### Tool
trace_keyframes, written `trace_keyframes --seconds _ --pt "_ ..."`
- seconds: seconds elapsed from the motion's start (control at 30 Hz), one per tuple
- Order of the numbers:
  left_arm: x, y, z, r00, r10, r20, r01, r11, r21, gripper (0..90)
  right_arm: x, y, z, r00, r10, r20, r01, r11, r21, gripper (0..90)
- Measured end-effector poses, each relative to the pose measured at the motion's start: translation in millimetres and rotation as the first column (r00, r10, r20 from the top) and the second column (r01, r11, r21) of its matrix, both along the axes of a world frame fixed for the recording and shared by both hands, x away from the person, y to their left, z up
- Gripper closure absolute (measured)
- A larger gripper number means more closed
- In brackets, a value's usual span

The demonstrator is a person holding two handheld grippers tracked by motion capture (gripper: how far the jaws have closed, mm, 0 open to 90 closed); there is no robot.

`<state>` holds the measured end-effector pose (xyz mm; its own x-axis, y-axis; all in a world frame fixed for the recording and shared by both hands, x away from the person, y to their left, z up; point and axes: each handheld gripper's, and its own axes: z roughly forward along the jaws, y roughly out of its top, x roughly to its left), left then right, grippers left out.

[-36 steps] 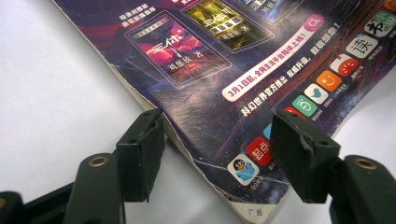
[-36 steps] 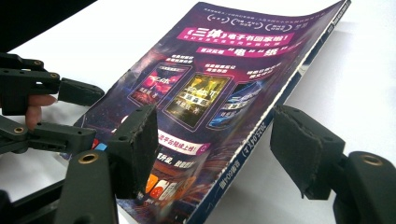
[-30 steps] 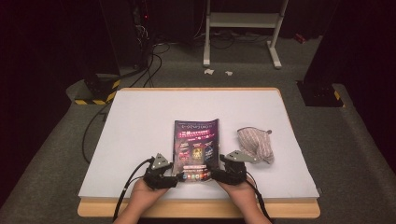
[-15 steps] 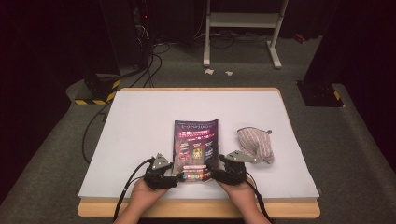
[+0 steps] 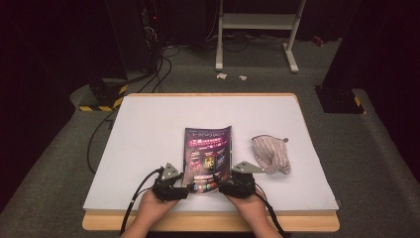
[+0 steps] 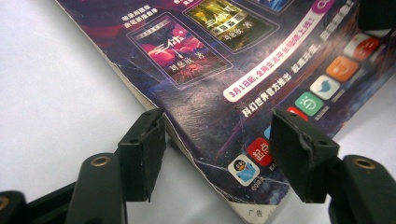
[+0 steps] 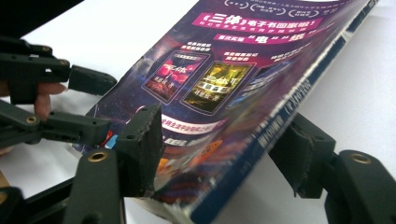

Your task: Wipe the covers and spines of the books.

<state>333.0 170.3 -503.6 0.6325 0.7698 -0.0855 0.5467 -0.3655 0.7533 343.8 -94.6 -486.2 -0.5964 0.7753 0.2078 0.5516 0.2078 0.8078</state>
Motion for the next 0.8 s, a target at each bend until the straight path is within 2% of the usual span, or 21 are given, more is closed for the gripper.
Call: trace_keyframes --seconds 0.13,0.2,0.37,0.47,0.6,0.7,0.8 --pt "-0.3 -0.5 0.1 1.0 0.0 0.003 0.0 1.0 0.001 36.8 2.0 -2.0 -3.2 0.9996 -0.016 -0.023 0.016 0.9999 0.002 35.7" --pt "-0.3 -0.1 0.7 1.0 -0.002 0.007 0.002 1.0 0.008 37.3 2.6 -2.2 -5.0 0.9997 -0.02 -0.014 0.02 0.9998 -0.005 39.2" --pt "0.5 2.2 2.7 0.9999 -0.014 0.004 0.014 0.9998 0.017 39.2 5.9 -7.8 -8.5 0.9988 -0.038 -0.031 0.038 0.9992 0.01 51.3" --pt "0.5 5.8 6.7 0.9999 -0.013 0.002 0.013 0.9998 -0.016 40.1 8.3 -11.9 -10.7 0.9979 -0.044 -0.048 0.044 0.9989 0.014 55.1" --pt "-0.1 11.3 11.1 0.9997 0.003 0.025 -0.003 0.9999 -0.016 40.3 11.0 -13.8 -10.7 0.9977 -0.053 -0.041 0.054 0.9985 0.011 58.5" --pt "1.6 17.5 12.3 0.9995 0.022 0.022 -0.021 0.9995 -0.023 40.6 13.8 -15.4 -10.7 0.9976 -0.059 -0.037 0.059 0.9982 0.006 60.4" --pt "2.9 25.8 14.1 0.9983 0.045 0.036 -0.045 0.9988 -0.022 41.0 16.1 -16.2 -10.2 0.9975 -0.061 -0.035 0.061 0.9981 0.005 62.2"
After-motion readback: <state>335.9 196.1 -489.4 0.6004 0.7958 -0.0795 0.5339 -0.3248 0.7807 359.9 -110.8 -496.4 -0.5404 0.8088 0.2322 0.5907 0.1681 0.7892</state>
